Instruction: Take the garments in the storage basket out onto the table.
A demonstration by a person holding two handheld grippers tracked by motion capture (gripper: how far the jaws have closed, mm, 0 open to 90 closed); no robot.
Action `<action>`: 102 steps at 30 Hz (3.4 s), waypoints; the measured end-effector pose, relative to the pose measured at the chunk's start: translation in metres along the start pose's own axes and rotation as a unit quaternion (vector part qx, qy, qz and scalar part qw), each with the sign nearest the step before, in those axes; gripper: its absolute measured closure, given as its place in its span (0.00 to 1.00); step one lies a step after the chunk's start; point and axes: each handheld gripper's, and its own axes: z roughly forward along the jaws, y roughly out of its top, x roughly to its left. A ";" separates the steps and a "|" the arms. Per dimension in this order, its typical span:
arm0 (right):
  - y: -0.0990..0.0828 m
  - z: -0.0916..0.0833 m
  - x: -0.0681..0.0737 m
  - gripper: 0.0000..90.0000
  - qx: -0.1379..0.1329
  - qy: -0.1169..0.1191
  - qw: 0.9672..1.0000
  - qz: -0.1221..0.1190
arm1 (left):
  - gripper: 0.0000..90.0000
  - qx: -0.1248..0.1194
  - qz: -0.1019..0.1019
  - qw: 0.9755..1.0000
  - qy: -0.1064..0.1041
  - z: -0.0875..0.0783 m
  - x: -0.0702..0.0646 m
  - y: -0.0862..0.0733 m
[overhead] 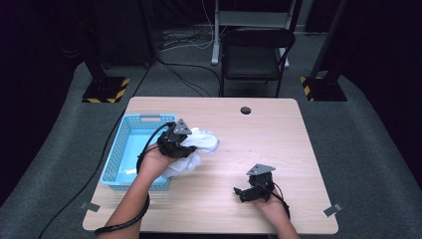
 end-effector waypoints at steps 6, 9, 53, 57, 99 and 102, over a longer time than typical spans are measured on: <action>0.000 0.000 0.000 0.00 0.000 0.001 1.000 0.001 | 0.70 -0.005 0.008 1.000 -0.002 0.002 -0.006 0.007; 0.000 0.000 0.000 0.00 -0.001 0.001 1.000 0.001 | 0.70 -0.006 0.013 1.000 -0.004 0.004 -0.010 0.011; 0.000 0.000 -0.002 0.01 -0.002 0.005 1.000 0.003 | 0.70 0.003 -0.007 1.000 -0.029 0.052 -0.031 0.012; 0.000 0.000 -0.002 0.01 -0.002 0.005 1.000 0.004 | 0.70 0.005 -0.013 0.999 -0.031 0.057 -0.031 0.009; 0.000 0.000 -0.001 0.01 -0.002 0.004 1.000 0.002 | 0.69 0.048 -0.025 0.998 -0.032 0.101 -0.049 -0.024; 0.000 0.000 -0.001 0.01 -0.002 0.004 1.000 0.001 | 0.68 0.053 -0.024 0.998 -0.028 0.103 -0.051 -0.027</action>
